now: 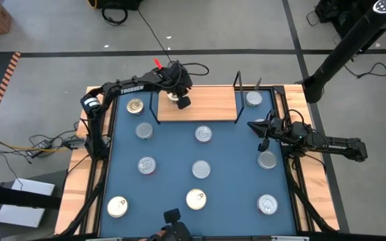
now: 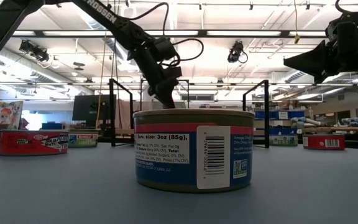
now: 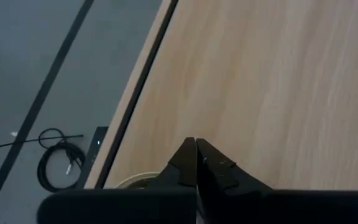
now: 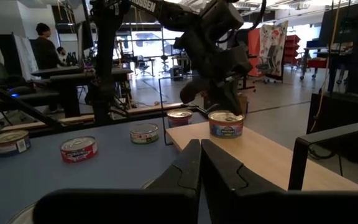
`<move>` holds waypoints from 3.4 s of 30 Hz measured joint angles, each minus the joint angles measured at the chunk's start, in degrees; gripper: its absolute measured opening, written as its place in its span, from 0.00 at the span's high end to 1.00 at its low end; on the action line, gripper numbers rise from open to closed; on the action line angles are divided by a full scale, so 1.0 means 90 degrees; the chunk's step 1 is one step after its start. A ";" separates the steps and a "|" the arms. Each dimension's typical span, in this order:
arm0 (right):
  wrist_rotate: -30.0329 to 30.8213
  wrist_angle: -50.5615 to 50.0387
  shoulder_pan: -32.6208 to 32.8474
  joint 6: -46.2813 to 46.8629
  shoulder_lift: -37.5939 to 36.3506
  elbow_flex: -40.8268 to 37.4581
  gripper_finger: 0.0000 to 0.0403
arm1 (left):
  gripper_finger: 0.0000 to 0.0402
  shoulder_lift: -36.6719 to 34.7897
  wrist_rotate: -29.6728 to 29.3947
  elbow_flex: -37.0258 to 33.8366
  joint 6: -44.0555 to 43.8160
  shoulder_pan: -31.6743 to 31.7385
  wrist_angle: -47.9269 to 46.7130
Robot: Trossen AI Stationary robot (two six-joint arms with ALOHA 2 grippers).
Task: Stack canned seafood by type on shelf
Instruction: Put the top right blue tuna can on the shelf, then put the top left red tuna can on the shelf
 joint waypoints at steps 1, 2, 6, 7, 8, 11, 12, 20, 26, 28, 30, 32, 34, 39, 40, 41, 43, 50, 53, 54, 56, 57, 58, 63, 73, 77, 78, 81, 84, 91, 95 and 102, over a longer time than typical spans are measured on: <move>-0.0001 0.0002 -0.0001 0.0000 0.0000 0.0000 0.94 | 1.00 0.0002 -0.0001 -0.0001 0.0010 0.0000 -0.0087; -0.0002 0.0000 -0.0001 0.0000 0.0000 0.0000 0.94 | 1.00 0.0004 -0.0002 -0.0002 0.0032 0.0000 -0.0137; -0.0025 0.0010 0.0000 0.0001 0.0000 0.0000 0.94 | 1.00 0.0003 -0.0005 -0.0002 0.0148 0.0000 -0.0338; -0.0026 0.0006 0.0001 0.0000 0.0000 0.0000 0.94 | 1.00 0.0006 -0.0005 -0.0002 0.0179 0.0000 -0.0369; -0.0026 0.0015 0.0001 0.0001 0.0000 0.0000 0.94 | 1.00 0.0008 -0.0006 -0.0002 0.0215 0.0000 -0.0384; -0.0028 0.0025 0.0001 0.0001 0.0000 0.0000 0.94 | 1.00 0.0008 0.0001 0.0000 0.0342 -0.0022 -0.0496; -0.0028 0.0037 0.0001 0.0001 0.0000 0.0000 0.94 | 1.00 0.0008 0.0009 -0.0002 0.0378 -0.0029 -0.0540; -0.0031 0.0045 0.0001 0.0000 0.0000 0.0000 0.94 | 1.00 0.0008 0.0002 -0.0002 0.0648 -0.0063 -0.0795; -0.0033 0.0044 0.0001 0.0002 0.0000 0.0000 0.94 | 1.00 0.0008 -0.0338 -0.0002 0.0672 -0.0044 -0.0773; -0.0033 0.0044 0.0000 0.0001 0.0000 0.0000 0.94 | 1.00 0.0008 -0.0383 -0.0002 0.0672 -0.0022 -0.0797; -0.0035 0.0044 0.0000 0.0001 0.0000 0.0001 0.94 | 1.00 0.0008 -0.0402 -0.0002 0.0672 0.0006 -0.0819; -0.0035 0.0044 0.0001 0.0000 0.0000 0.0000 0.94 | 1.00 0.0008 -0.0460 -0.0001 0.0670 0.0027 -0.0826; -0.0035 0.0044 0.0000 0.0000 0.0000 0.0000 0.94 | 1.00 0.0008 -0.0605 -0.0002 0.0672 0.0047 -0.0834; -0.0037 0.0044 0.0001 0.0001 0.0000 0.0000 0.94 | 1.00 0.0008 -0.0663 -0.0001 0.0665 0.0090 -0.0853; -0.0038 0.0044 0.0001 0.0000 0.0000 0.0000 0.94 | 1.00 0.0008 -0.0663 -0.0001 0.0663 0.0092 -0.0853; -0.0037 0.0044 -0.0001 0.0000 0.0000 0.0000 0.94 | 1.00 0.0008 -0.0663 -0.0002 0.0659 0.0092 -0.0853; -0.0036 0.0044 -0.0001 0.0001 0.0000 0.0000 0.94 | 1.00 0.0008 -0.0670 0.0000 0.0649 0.0089 -0.0845; -0.0035 0.0043 0.0001 0.0001 0.0000 0.0000 0.94 | 1.00 -0.0006 -0.0669 0.0210 0.0393 -0.0108 -0.0484; -0.0035 0.0042 0.0001 0.0001 0.0000 0.0000 0.94 | 1.00 -0.0088 -0.0649 0.0216 0.0326 -0.0260 -0.0152; -0.0035 0.0041 0.0001 0.0000 0.0000 0.0000 0.94 | 1.00 -0.0123 -0.0622 0.0216 0.0310 -0.0327 -0.0039; -0.0035 0.0043 0.0001 0.0002 0.0000 0.0000 0.94 | 1.00 -0.0207 -0.0524 0.0200 0.0284 -0.0457 0.0153; -0.0035 0.0041 0.0001 0.0000 0.0000 0.0000 0.94 | 1.00 -0.0249 -0.0467 0.0175 0.0276 -0.0521 0.0304; -0.0035 0.0044 -0.0001 0.0001 0.0000 0.0000 0.94 | 1.00 -0.0300 -0.0383 0.0120 0.0257 -0.0574 0.0470; -0.0033 0.0044 0.0000 0.0002 0.0000 0.0000 0.94 | 1.00 -0.0451 -0.0112 -0.0157 -0.0014 -0.0848 0.1203; 0.0004 0.0166 -0.0001 0.0000 0.0027 0.0000 0.94 | 1.00 -0.0568 -0.0111 -0.0568 -0.0061 -0.1636 0.2407; 0.0006 0.0187 -0.0001 0.0000 0.0034 0.0000 0.94 | 1.00 -0.0749 -0.0114 -0.0932 -0.0058 -0.1903 0.2859; 0.0006 0.0187 0.0000 0.0000 0.0034 0.0000 0.94 | 1.00 -0.0810 -0.0116 -0.1097 -0.0057 -0.1961 0.3023; 0.0004 0.0188 0.0001 0.0002 0.0034 0.0000 0.94 | 1.00 -0.1085 -0.0119 -0.1773 -0.0274 -0.2086 0.3897; 0.0006 0.0219 -0.0001 0.0000 0.0036 0.0000 0.94 | 1.00 -0.1431 -0.0133 -0.2492 -0.0488 -0.2192 0.4990; 0.0020 0.0242 0.0000 0.0001 0.0036 0.0000 0.94 | 0.98 -0.2319 -0.0107 -0.3515 -0.0903 -0.2382 0.5964; 0.0021 0.0263 -0.0001 0.0001 0.0036 0.0000 0.94 | 0.98 -0.2580 -0.0115 -0.3563 -0.1084 -0.2446 0.5849; 0.0020 0.0287 -0.0001 0.0001 0.0036 0.0000 0.94 | 0.97 -0.2615 -0.0114 -0.3563 -0.1195 -0.2523 0.5858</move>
